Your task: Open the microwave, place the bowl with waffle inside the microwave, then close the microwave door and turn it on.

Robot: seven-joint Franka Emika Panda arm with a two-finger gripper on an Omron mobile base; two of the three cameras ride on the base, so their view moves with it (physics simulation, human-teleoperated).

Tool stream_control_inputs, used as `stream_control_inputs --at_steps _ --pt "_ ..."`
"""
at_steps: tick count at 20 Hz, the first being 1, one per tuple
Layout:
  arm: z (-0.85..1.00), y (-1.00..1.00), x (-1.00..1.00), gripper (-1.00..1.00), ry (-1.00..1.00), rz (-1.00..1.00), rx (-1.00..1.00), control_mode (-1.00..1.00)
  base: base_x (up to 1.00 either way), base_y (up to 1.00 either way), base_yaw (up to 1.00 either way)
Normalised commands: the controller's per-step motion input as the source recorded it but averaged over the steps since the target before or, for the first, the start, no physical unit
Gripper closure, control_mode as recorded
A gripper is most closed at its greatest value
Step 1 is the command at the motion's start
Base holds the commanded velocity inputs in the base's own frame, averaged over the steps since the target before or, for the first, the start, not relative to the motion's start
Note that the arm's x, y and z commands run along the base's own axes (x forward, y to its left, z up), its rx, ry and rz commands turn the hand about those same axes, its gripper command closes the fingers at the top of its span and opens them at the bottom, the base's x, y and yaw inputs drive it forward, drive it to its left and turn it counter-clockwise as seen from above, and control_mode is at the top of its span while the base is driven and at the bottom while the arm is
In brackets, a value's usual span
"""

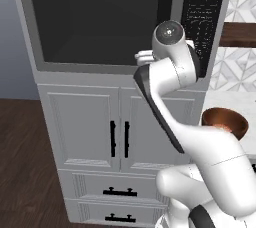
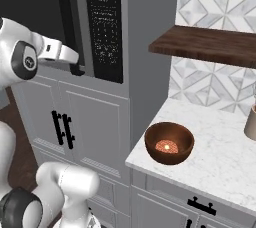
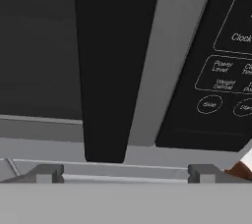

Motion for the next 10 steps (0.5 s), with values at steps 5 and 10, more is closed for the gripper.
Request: stream_control_inputs --at_steps 5,10 --pt "-0.20 0.00 0.42 -1.00 -0.10 0.00 0.00 -1.00 0.00 0.00 0.00" --pt "-0.27 0.00 0.31 -1.00 -0.09 0.00 0.00 -1.00 0.00 0.00 0.00"
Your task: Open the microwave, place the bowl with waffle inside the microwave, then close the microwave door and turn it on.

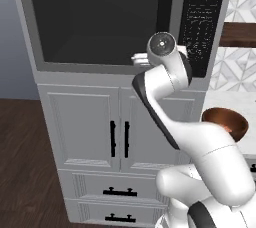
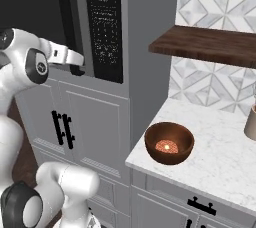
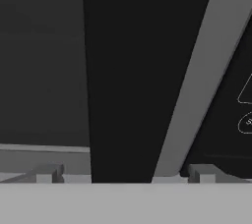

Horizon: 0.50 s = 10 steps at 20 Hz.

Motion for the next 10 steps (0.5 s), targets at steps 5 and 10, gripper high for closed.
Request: stream_control_inputs --at_steps 5,10 --pt "-0.29 0.00 0.24 -1.00 -0.08 0.00 0.00 -1.00 0.00 0.00 0.00" --pt "-0.32 -0.04 0.42 -1.00 -0.11 0.00 0.00 -1.00 0.00 0.00 0.00"
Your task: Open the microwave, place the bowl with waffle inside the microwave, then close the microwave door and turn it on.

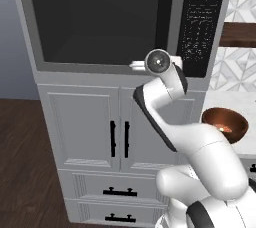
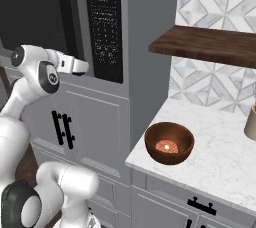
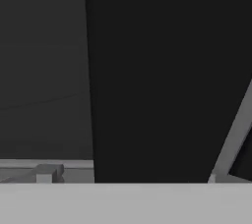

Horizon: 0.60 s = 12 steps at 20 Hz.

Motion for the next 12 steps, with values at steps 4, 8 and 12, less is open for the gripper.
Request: stream_control_inputs --at_steps 4,8,12 --pt "-0.32 -0.21 0.76 -1.00 -0.13 0.00 0.00 -1.00 0.00 0.00 0.00" --pt "-0.28 -0.31 0.96 -1.00 -0.09 0.00 0.01 -1.00 0.00 0.00 0.00" --pt "-0.25 -0.09 1.00 1.00 -0.03 0.01 0.03 -1.00 0.00 0.00 0.00"
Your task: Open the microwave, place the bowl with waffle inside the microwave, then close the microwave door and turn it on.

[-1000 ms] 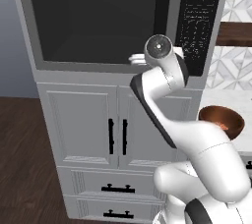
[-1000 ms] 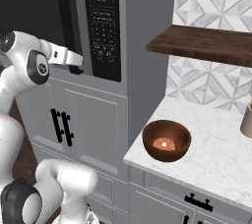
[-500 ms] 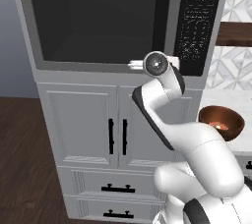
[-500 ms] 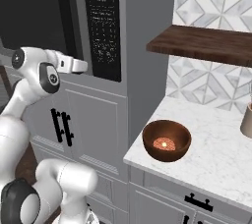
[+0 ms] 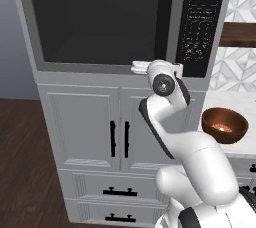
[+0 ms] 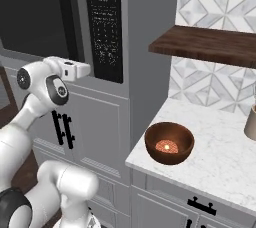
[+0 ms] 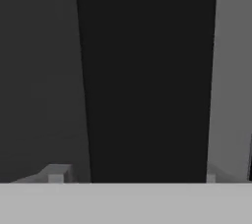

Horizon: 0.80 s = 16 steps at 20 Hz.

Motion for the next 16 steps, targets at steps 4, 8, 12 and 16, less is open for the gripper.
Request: stream_control_inputs --at_steps 4,8,12,16 --pt "-0.16 0.19 0.91 1.00 -0.01 0.14 0.15 -1.00 0.00 0.00 0.00" --pt "-0.04 0.70 0.79 1.00 0.05 0.25 0.16 -1.00 0.00 0.00 0.00" --pt "-0.09 1.00 0.50 1.00 0.18 0.23 0.05 -1.00 0.00 0.00 0.00" --pt "-0.28 1.00 0.02 1.00 0.22 0.17 -0.06 -1.00 0.00 0.00 0.00"
